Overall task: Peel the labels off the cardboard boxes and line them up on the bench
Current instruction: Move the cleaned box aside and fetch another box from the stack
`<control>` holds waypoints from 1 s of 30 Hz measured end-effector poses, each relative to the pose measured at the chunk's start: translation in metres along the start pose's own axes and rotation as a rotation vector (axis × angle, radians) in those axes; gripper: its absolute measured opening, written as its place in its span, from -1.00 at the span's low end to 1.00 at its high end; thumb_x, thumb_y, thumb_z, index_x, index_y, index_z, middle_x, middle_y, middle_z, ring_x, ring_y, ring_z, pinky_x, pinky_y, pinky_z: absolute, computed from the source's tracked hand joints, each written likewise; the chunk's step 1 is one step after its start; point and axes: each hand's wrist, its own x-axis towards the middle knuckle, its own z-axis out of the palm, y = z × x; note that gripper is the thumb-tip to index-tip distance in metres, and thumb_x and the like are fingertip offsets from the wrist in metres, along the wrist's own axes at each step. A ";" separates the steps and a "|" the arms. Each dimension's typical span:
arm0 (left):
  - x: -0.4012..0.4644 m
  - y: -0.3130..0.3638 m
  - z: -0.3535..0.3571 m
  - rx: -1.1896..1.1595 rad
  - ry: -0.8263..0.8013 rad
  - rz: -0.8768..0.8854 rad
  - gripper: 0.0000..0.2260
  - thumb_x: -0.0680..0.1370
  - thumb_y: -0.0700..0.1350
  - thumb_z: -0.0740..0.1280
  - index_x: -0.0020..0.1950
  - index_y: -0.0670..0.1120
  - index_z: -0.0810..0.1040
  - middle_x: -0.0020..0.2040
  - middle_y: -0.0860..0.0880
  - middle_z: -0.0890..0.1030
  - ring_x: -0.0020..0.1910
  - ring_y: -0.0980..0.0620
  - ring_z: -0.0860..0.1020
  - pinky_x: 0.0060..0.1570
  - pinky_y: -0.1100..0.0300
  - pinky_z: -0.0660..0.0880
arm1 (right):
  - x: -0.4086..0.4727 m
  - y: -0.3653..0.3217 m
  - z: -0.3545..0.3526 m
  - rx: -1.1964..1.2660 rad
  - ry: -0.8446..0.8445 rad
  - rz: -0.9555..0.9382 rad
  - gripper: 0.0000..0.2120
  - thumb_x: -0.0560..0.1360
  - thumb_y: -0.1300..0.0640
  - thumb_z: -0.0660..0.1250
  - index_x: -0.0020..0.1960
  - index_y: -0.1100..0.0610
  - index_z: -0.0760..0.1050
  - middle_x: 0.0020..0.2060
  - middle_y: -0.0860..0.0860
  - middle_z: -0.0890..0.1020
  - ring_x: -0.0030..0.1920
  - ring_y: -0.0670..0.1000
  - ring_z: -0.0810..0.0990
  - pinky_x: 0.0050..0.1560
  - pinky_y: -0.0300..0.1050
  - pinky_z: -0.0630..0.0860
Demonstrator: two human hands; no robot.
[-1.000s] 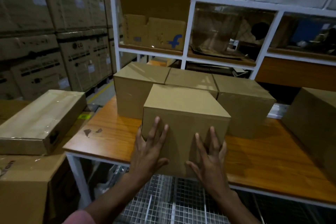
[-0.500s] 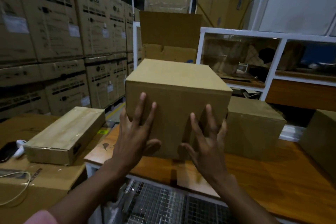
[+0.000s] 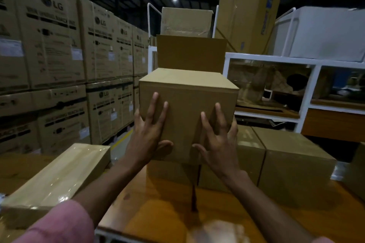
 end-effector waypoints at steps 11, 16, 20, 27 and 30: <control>0.092 -0.104 0.079 -0.035 -0.033 0.067 0.20 0.35 0.23 0.57 0.66 0.05 -0.25 0.66 -0.09 -0.30 0.51 -0.57 0.06 0.35 -0.53 0.24 | 0.095 -0.001 0.102 -0.109 -0.012 0.086 0.09 0.34 -0.14 0.60 0.65 -0.10 -0.01 0.66 0.10 -0.16 0.55 0.52 -0.03 0.43 0.53 0.17; 0.104 -0.112 0.113 -0.026 -0.047 0.066 0.18 0.31 0.23 0.58 0.68 -0.02 -0.12 0.67 -0.10 -0.24 0.49 -0.56 0.12 0.36 -0.45 0.31 | 0.104 0.015 0.134 -0.117 -0.036 0.131 0.06 0.36 -0.13 0.59 0.65 -0.11 0.02 0.66 0.05 -0.20 0.58 0.47 -0.05 0.45 0.47 0.11; 0.111 -0.110 0.129 -0.007 0.028 0.097 0.16 0.27 0.20 0.61 0.68 -0.08 0.03 0.67 -0.16 -0.11 0.47 -0.44 0.09 0.38 -0.44 0.26 | 0.112 0.031 0.143 -0.109 -0.036 0.127 0.06 0.36 -0.11 0.60 0.65 -0.10 0.02 0.66 0.05 -0.18 0.57 0.48 -0.05 0.44 0.48 0.14; 0.122 -0.116 0.150 0.008 0.013 0.084 0.14 0.33 0.24 0.57 0.68 -0.01 -0.07 0.67 -0.12 -0.19 0.51 -0.53 0.04 0.43 -0.40 0.25 | 0.120 0.046 0.158 -0.112 0.011 0.091 0.03 0.37 -0.11 0.59 0.65 -0.04 0.06 0.65 0.10 -0.16 0.61 0.39 -0.10 0.52 0.42 -0.01; 0.122 -0.119 0.157 0.034 0.005 0.092 0.11 0.37 0.28 0.52 0.68 0.00 -0.11 0.67 -0.13 -0.21 0.55 -0.51 -0.01 0.49 -0.38 0.15 | 0.118 0.051 0.164 -0.106 0.003 0.098 0.00 0.40 -0.15 0.55 0.65 -0.05 0.05 0.66 0.12 -0.15 0.60 0.42 -0.11 0.53 0.45 0.02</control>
